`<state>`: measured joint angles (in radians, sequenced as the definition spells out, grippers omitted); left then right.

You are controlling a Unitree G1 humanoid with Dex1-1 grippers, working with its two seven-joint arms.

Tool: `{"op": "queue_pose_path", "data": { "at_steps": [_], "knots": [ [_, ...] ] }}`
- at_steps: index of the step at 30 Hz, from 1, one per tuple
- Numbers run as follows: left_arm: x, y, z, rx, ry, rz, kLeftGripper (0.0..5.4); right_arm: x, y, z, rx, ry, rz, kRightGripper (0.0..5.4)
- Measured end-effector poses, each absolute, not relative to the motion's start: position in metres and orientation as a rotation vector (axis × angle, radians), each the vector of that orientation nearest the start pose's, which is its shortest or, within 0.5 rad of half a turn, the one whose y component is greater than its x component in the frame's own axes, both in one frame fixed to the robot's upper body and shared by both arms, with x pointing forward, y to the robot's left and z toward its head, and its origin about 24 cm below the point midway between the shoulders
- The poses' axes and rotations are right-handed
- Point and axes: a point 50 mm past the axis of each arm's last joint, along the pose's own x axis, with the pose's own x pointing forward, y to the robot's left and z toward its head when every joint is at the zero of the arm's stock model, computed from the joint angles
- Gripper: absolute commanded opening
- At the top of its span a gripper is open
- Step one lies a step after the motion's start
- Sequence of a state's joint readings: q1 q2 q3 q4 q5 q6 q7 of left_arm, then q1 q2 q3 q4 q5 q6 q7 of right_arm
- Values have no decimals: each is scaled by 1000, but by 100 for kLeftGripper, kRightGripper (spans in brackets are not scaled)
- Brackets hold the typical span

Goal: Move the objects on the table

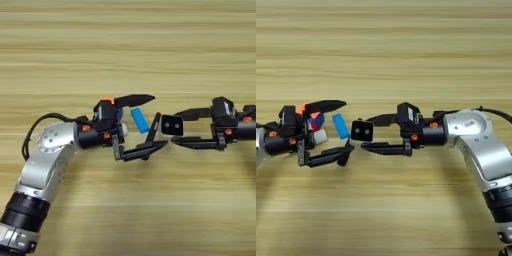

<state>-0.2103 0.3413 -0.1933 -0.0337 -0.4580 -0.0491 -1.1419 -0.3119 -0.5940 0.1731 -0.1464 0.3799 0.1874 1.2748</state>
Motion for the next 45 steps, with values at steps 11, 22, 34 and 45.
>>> {"op": "queue_pose_path", "data": {
  "at_steps": [11,22,34,45],
  "knots": [
    [244,110,99,40,-225,-1425,540,253,-143,132,-347,10,1532,247],
    [243,110,97,45,-211,-1442,516,253,-141,135,-358,-2,1538,247],
    [243,111,96,48,-204,-1444,415,252,-141,135,-354,10,1548,247],
    [244,111,95,46,-199,-1443,304,251,-140,136,-358,7,1559,247]
  ]
}}
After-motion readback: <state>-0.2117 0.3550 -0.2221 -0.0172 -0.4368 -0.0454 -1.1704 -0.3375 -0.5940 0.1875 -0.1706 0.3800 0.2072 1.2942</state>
